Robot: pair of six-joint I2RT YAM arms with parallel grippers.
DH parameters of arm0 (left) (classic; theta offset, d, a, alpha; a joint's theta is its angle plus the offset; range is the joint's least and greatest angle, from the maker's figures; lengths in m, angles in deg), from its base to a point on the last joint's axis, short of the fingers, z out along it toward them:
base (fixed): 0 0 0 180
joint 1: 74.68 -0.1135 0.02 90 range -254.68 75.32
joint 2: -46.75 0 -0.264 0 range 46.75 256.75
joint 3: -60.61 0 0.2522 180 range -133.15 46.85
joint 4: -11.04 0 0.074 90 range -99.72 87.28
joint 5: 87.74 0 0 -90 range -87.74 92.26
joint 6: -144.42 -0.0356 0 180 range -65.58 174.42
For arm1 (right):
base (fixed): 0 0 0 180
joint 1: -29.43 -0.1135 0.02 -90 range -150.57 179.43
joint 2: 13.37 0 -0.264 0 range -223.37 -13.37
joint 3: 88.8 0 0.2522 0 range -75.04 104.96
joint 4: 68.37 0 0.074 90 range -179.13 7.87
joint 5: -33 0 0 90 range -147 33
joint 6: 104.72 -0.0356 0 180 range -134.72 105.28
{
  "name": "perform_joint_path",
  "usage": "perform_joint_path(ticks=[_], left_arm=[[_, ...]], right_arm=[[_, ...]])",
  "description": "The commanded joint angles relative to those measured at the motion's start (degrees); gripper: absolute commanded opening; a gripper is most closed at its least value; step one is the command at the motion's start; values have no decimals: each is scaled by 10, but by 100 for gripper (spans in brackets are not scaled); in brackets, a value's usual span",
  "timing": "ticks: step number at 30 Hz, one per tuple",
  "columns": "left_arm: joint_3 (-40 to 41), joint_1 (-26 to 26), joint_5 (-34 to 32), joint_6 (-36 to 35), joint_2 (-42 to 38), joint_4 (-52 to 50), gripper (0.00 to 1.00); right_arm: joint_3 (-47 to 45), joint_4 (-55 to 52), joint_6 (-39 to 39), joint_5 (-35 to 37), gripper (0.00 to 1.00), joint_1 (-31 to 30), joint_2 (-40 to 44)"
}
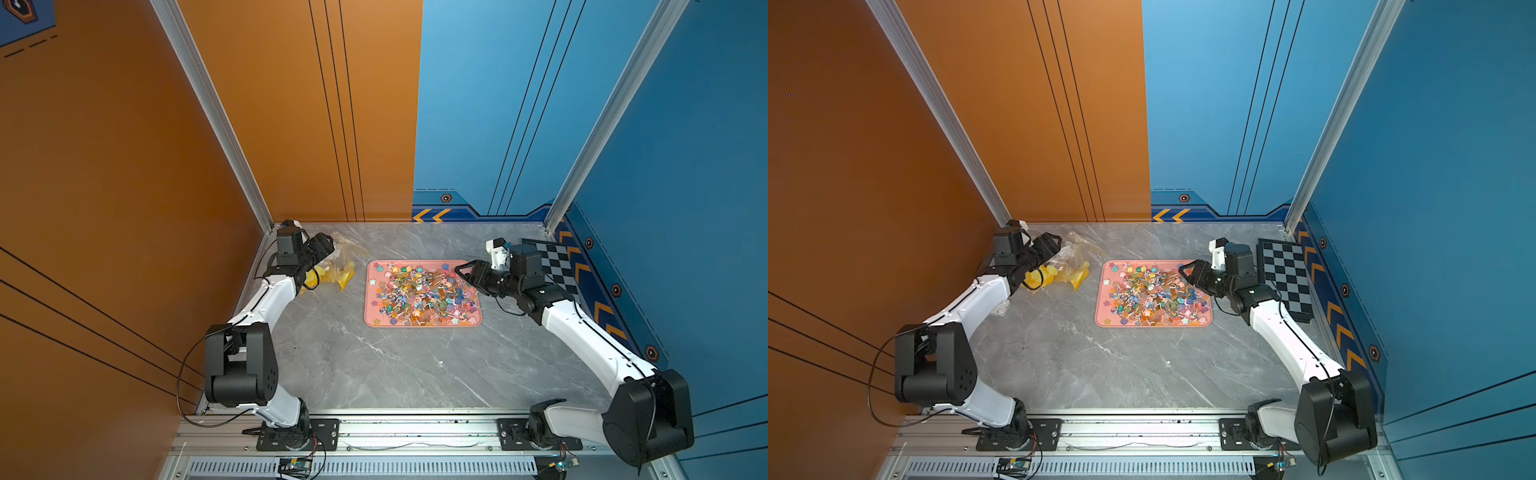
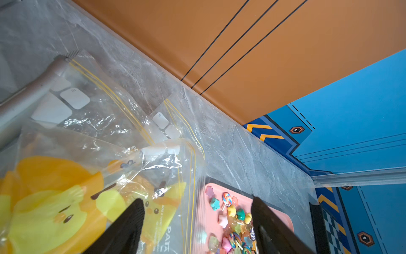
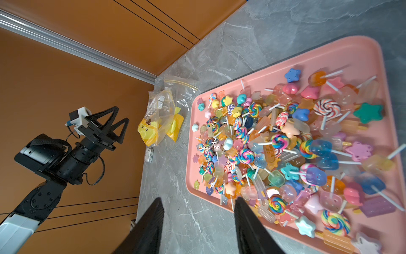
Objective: Pour candies out of the ziploc bag
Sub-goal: Place the ziploc bag in the ziploc bag.
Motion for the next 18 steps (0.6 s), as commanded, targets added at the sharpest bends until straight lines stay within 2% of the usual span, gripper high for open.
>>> perform_joint_path(ticks=[1, 18], left_arm=[[-10, 9, -28, -34, -37, -35, 80], [27, 67, -131, -130, -184, -92, 82]], right_arm=[[10, -16, 12, 4, 55, 5, 16], [3, -23, 12, 23, 56, 5, 35]])
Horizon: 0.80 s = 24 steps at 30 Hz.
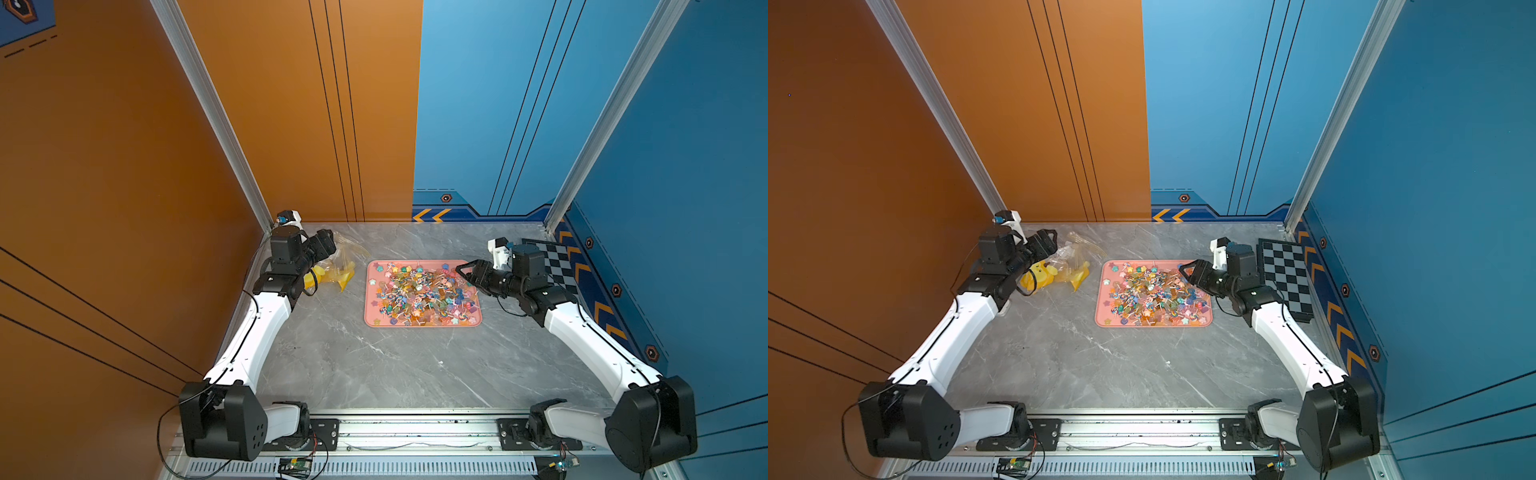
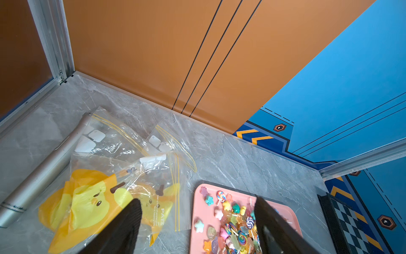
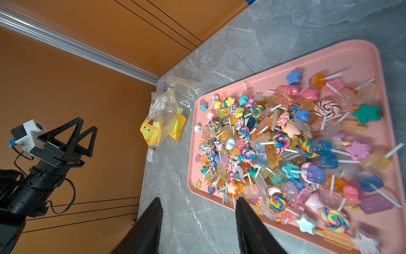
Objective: Pour candies out of the ziploc bag
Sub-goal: Place the ziploc bag in the ziploc bag, then reset both arms
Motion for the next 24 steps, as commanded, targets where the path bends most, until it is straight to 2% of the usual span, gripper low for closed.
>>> perform_joint_path(ticks=[1, 11, 19, 21, 24], left_arm=[[19, 14, -47, -42, -29, -24, 82], [74, 59, -115, -96, -107, -40, 82], [91, 100, -160, -128, -152, -57, 85], [96, 110, -171, -135, -163, -57, 85], [103, 122, -187, -142, -177, -76, 85]], right_arm=[[2, -14, 13, 21, 56, 4, 20], [-6, -43, 37, 60, 57, 4, 41], [-21, -66, 56, 108, 62, 6, 72], [-23, -72, 60, 119, 82, 5, 78], [-23, -81, 68, 129, 87, 6, 87]])
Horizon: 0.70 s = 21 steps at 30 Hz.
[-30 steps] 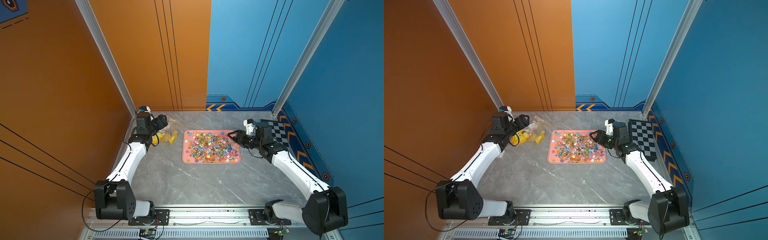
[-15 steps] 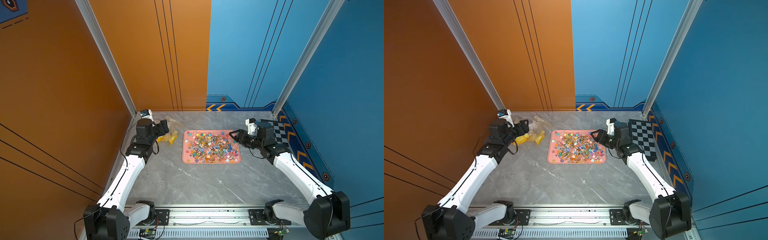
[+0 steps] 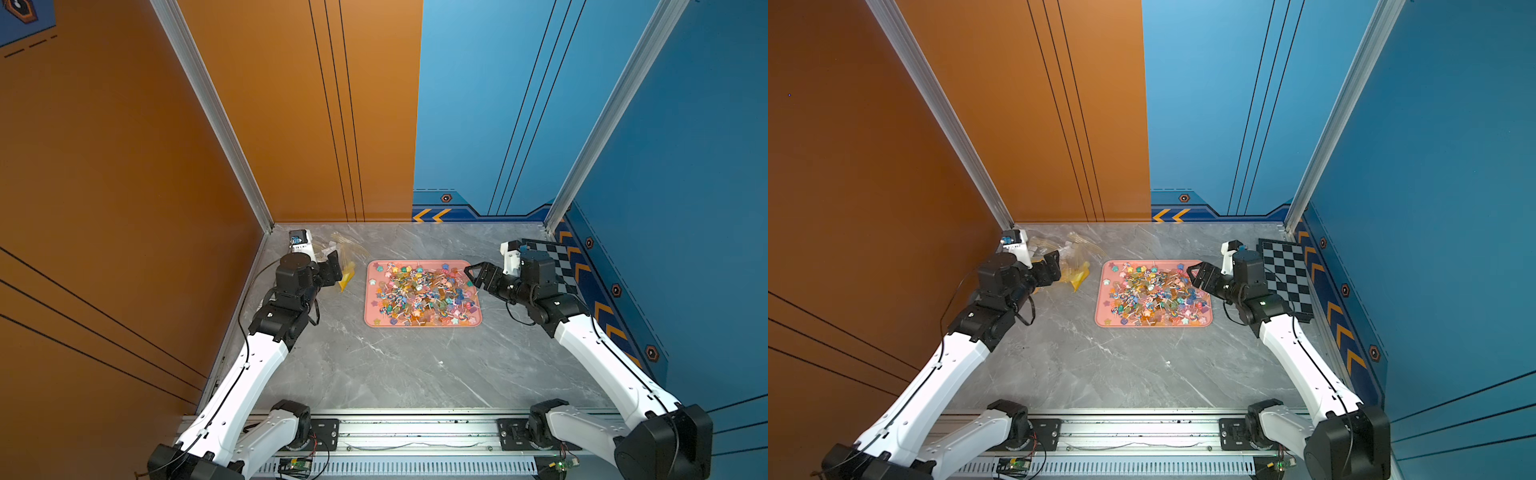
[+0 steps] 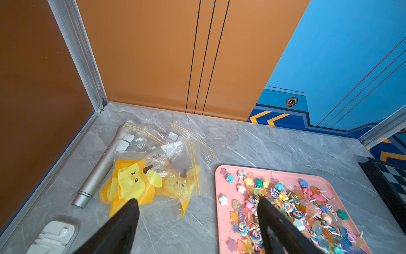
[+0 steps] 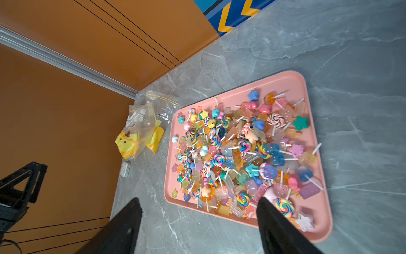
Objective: Pour candies out of the ziploc bag
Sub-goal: Reset both arms
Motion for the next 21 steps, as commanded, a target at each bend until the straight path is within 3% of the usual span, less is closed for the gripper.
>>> perform_joint_path(ticks=[1, 4, 11, 21], left_arm=[[15, 14, -40, -25, -20, -31, 85], [27, 22, -54, -31, -37, -34, 90], [44, 37, -84, -38, -74, -51, 99], [75, 59, -126, -49, -115, -65, 98]], right_arm=[[-6, -26, 23, 32, 88, 4, 17], [-7, -39, 33, 48, 97, 5, 25], [-16, -62, 51, 86, 98, 7, 45], [-50, -75, 76, 181, 100, 8, 97]])
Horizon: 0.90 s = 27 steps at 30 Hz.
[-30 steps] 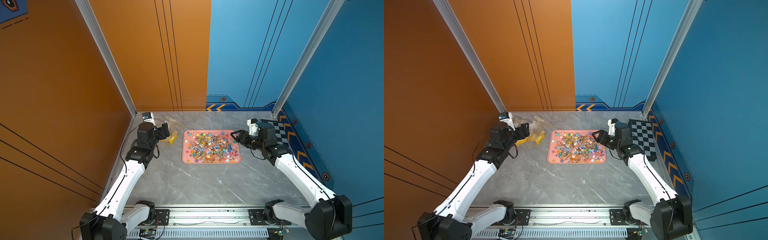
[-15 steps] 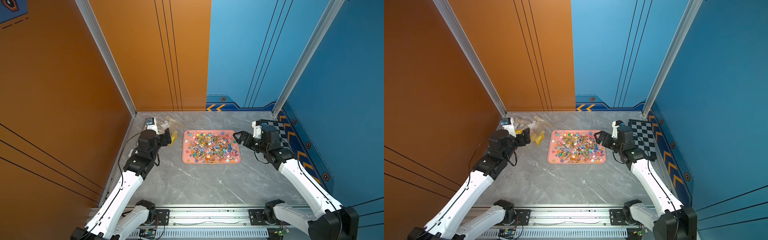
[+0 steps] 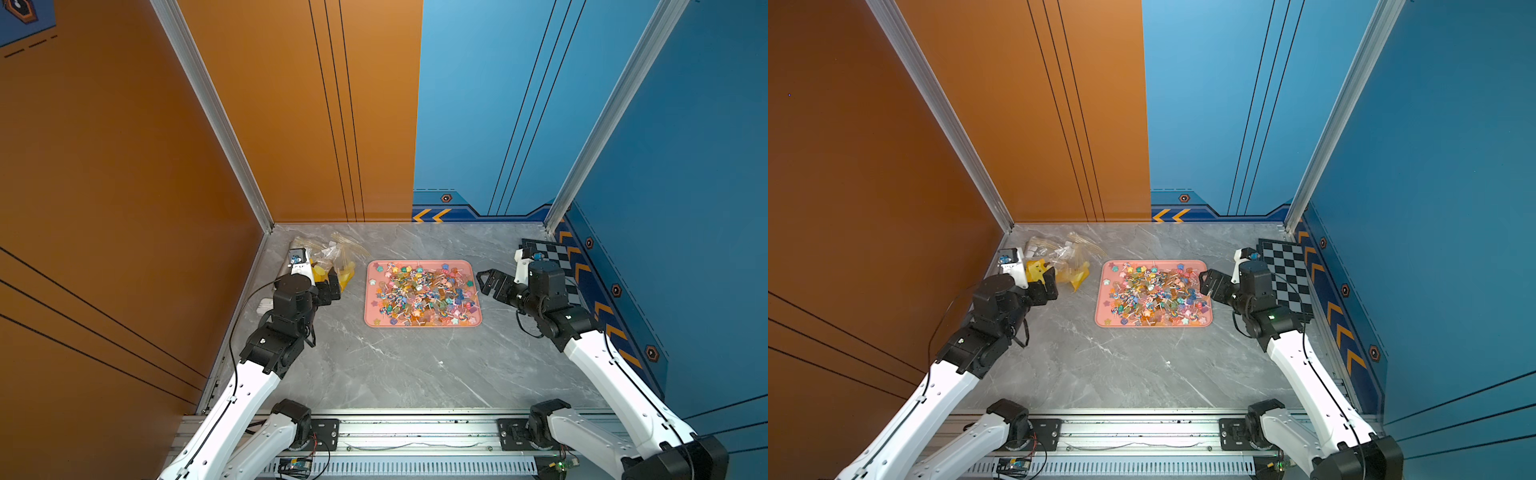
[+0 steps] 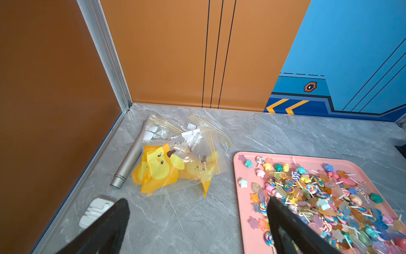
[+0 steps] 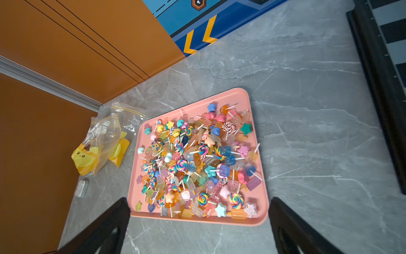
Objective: Pour candies out of the ziploc bag
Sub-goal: Reset both arms
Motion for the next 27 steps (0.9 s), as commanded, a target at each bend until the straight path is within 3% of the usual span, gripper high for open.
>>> perform_joint_path(ticks=[1, 8, 18, 27], left_arm=[[20, 6, -32, -12, -14, -12, 98], [59, 11, -57, -24, -36, -11, 98], [130, 23, -85, -56, -70, 26, 98], [200, 85, -176, -55, -102, 25, 98]], right_arm=[[-18, -24, 26, 72, 100, 4, 24], [-82, -17, 104, 199, 100, 1, 53], [-180, 31, 151, 300, 100, -14, 97], [-250, 79, 189, 394, 100, -55, 164]])
